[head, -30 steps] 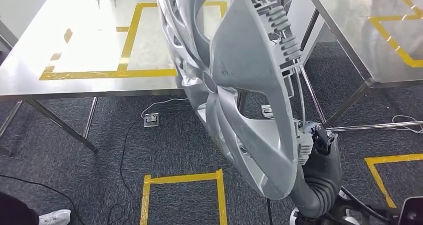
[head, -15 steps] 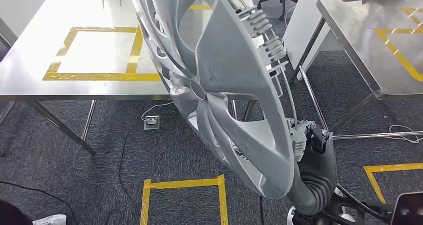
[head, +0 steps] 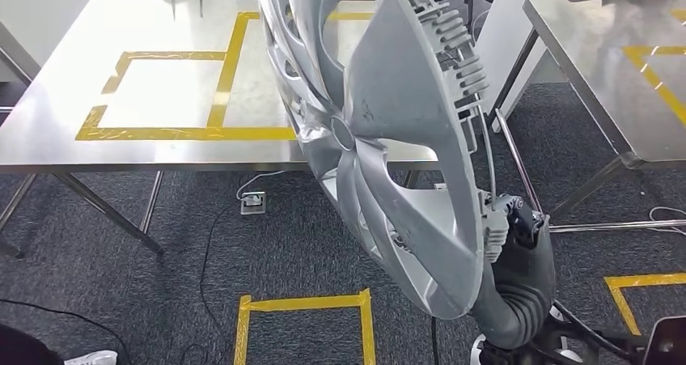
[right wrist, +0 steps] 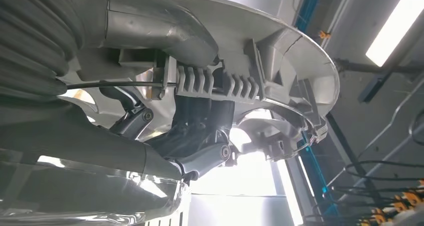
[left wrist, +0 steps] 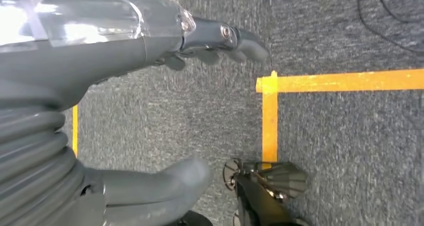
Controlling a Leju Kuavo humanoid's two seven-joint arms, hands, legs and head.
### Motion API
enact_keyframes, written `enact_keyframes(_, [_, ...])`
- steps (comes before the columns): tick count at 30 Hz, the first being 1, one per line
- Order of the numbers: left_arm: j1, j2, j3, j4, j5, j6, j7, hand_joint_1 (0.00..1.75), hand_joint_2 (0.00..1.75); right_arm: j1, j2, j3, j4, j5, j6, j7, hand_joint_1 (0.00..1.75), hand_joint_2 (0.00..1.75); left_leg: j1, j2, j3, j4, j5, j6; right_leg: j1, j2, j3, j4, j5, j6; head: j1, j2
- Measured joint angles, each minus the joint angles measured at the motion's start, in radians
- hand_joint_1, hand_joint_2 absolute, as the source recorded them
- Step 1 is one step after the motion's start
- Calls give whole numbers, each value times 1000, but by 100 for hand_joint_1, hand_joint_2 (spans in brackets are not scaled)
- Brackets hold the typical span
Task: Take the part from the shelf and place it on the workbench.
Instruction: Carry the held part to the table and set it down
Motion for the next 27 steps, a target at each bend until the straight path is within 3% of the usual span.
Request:
enact_keyframes(2, [2, 2, 0, 0, 0, 0, 0, 0, 175, 0, 3, 0, 1, -4, 1, -1, 175, 175, 10, -1, -70, 110, -33, -13, -3, -1, 7, -1, -6, 3, -12, 0])
enact_keyframes(3, [3, 4, 0, 0, 0, 0, 0, 0, 175, 1, 4, 0, 2, -6, 1, -1, 175, 175, 15, -1, -91, 133, -26, -19, -5, -1, 11, 1, -11, 6, -16, 0])
enact_keyframes(5, [5, 5, 0, 0, 0, 0, 1, 0, 175, 2, 5, 0, 4, -11, 1, -2, 175, 175, 24, 2, -80, 76, 40, -28, -11, 0, 21, 9, -25, 16, -22, 0])
enact_keyframes(7, [5, 7, 0, 0, 0, 0, 2, 0, 175, 2, 6, 0, 5, -16, 2, -4, 175, 175, 27, 8, -31, -36, 100, -34, -15, 1, 28, 22, -44, 31, -30, 0])
enact_keyframes(9, [4, 7, 0, 0, 0, 0, 3, 0, 175, 2, 7, 0, 5, -19, 3, -6, 175, 175, 24, 11, -7, -85, 105, -23, -14, 2, 29, 31, -56, 45, -35, 0])
enact_keyframes(13, [4, 7, 0, 0, 0, 0, 4, 0, 175, 1, 8, -1, 5, -25, 6, -7, 175, 175, 22, 9, 0, -91, 93, 11, -17, 2, 26, 52, -78, 59, -25, 0])
enact_keyframes(14, [4, 7, 0, 0, 0, 0, 4, 0, 175, 1, 8, -1, 5, -26, 7, -8, 175, 175, 23, 9, 5, -92, 90, 18, -17, 2, 8, 90, -99, 62, -19, 0])
enact_keyframes(16, [3, 6, 0, 0, 0, 0, 3, 0, 175, 1, 8, -1, 6, -27, 8, -8, 175, 175, 20, 10, 11, -92, 84, 28, -17, 2, -59, 219, -153, 66, -5, 0])
enact_keyframes(17, [3, 6, 0, 0, 0, 0, 3, 0, 175, 1, 8, 0, 6, -27, 9, -9, 175, 175, 17, 11, 14, -92, 80, 31, -17, 3, -98, 284, -172, 65, 1, 0])
enact_keyframes(18, [3, 6, 0, 0, 0, 0, 3, 0, 175, 1, 8, 0, 6, -27, 9, -9, 175, 175, 14, 10, 19, -92, 76, 34, -17, 3, -125, 322, -173, 63, 5, 0])
enact_keyframes(19, [3, 6, 0, 0, 0, 0, 3, 0, 175, 1, 9, 0, 6, -27, 9, -9, 175, 175, 11, 9, 24, -92, 72, 35, -15, 3, -136, 325, -152, 58, 8, 0])
enact_keyframes(21, [3, 6, 0, 0, 0, 0, 3, 0, 175, 1, 9, -1, 6, -27, 9, -9, 175, 175, 6, 5, 38, -93, 63, 37, -8, 5, -110, 230, -64, 37, 16, 0])
enact_keyframes(23, [2, 3, 0, 0, 0, 0, 3, 0, 175, 1, 9, -2, 6, -27, 9, -9, 175, 175, 4, 2, 46, -94, 56, 34, 4, 7, -70, 122, -5, 10, 14, 0])
enact_keyframes(25, [1, -1, 0, 0, 0, 0, 4, 0, 175, -1, 9, -2, 6, -27, 9, -10, 175, 175, 8, 2, 42, -95, 54, 25, 14, 8, -53, 78, -4, -7, 13, 0])
enact_keyframes(27, [0, -1, 0, 0, 0, 0, 4, 0, 175, -2, 10, -2, 5, -27, 9, -11, 175, 175, 10, 4, 40, -99, 53, 15, 15, 6, -41, 47, -7, -9, 20, 0])
